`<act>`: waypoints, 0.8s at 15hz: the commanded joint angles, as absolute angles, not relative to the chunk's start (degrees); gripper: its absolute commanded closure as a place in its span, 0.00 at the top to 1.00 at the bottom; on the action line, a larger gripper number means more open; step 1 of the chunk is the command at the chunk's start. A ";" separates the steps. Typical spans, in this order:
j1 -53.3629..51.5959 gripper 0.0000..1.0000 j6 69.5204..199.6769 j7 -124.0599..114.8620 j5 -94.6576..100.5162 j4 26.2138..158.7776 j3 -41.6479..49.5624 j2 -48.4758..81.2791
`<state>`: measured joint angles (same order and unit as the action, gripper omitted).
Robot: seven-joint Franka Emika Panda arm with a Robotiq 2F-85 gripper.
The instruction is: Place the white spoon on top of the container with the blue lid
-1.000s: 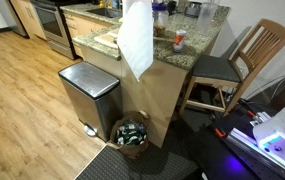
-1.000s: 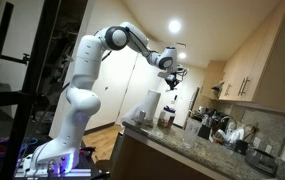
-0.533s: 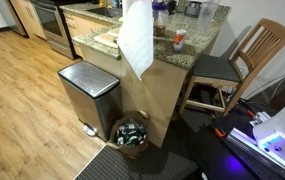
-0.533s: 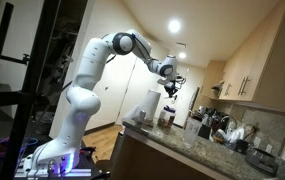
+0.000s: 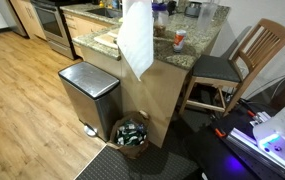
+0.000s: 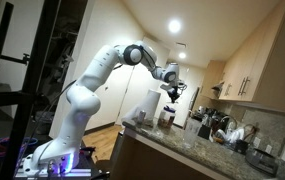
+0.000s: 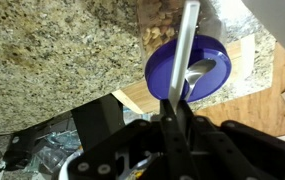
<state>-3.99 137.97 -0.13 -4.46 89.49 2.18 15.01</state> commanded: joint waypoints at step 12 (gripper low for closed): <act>-5.24 0.00 133.38 -11.17 1.68 73.56 1.83 27.74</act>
